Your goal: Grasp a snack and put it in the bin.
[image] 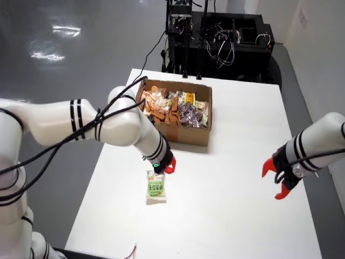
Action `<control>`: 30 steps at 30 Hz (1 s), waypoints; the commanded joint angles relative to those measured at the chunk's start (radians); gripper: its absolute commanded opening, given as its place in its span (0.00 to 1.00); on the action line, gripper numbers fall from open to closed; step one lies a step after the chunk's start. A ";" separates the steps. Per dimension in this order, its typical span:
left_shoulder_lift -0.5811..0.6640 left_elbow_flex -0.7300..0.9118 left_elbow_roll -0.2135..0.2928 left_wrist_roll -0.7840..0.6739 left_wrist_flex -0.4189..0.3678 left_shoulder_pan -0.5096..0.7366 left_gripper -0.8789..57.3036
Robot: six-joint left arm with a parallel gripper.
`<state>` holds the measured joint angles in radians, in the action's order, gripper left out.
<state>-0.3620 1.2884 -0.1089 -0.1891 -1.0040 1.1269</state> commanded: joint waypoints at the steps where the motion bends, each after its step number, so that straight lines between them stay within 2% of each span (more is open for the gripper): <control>1: 0.000 0.000 0.000 0.025 0.002 -0.001 0.05; 12: 0.000 0.000 -0.001 0.112 0.024 -0.013 0.18; 21: 0.003 0.003 -0.002 0.162 0.012 -0.032 0.31; 30: 0.006 0.006 -0.012 0.205 0.015 -0.051 0.51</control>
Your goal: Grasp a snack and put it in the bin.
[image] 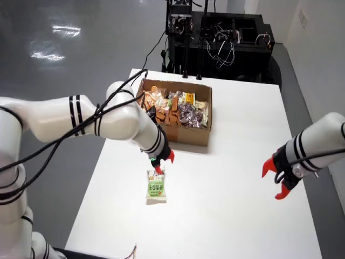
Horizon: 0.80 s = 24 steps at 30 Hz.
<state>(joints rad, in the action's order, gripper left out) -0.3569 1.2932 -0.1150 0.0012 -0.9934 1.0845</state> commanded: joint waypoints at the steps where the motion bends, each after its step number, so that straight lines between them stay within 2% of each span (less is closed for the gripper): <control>1: 0.001 0.001 -0.009 0.019 0.005 -0.013 0.52; 14: -0.032 -0.004 -0.061 0.113 0.012 -0.072 0.65; 24: -0.090 -0.020 -0.066 0.176 0.083 -0.104 0.68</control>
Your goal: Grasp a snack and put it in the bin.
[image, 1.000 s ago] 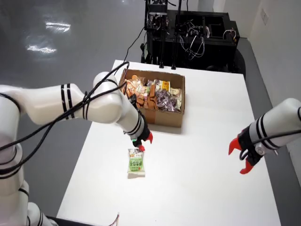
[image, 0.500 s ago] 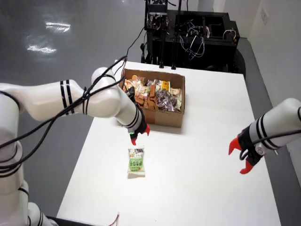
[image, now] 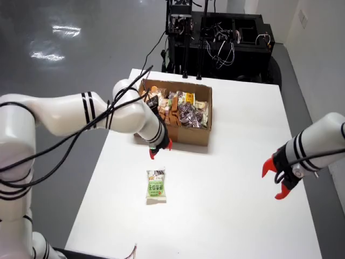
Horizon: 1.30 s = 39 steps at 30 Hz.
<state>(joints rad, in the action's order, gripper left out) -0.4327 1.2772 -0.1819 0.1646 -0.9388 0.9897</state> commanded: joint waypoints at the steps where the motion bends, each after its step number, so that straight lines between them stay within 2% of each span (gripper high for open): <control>1: -0.019 -0.006 0.001 0.017 0.035 -0.013 0.68; 10: -0.088 -0.042 0.005 0.103 0.078 -0.029 0.69; 20: -0.192 -0.086 0.000 0.198 0.080 -0.047 0.78; 39: -0.293 -0.009 0.005 0.258 0.197 -0.116 0.82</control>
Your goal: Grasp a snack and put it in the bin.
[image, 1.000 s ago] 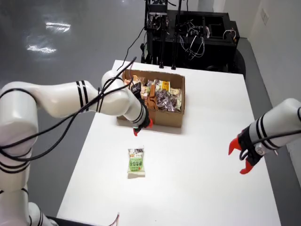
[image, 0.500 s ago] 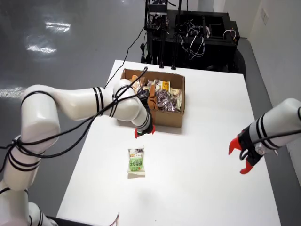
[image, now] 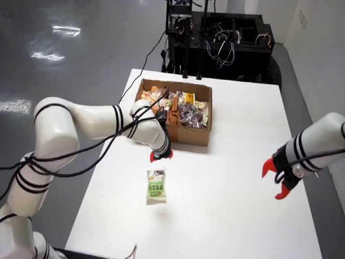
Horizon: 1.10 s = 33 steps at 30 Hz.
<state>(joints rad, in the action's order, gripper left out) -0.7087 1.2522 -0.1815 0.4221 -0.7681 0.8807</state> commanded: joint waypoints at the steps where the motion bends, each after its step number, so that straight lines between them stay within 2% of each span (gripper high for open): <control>1: -0.025 0.019 0.006 0.001 0.034 -0.009 0.82; 16: -0.140 0.039 0.012 -0.027 0.123 -0.011 0.84; 33: -0.197 0.040 0.025 -0.105 0.121 -0.046 0.86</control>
<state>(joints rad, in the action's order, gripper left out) -0.9018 1.2961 -0.1587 0.3180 -0.6474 0.8371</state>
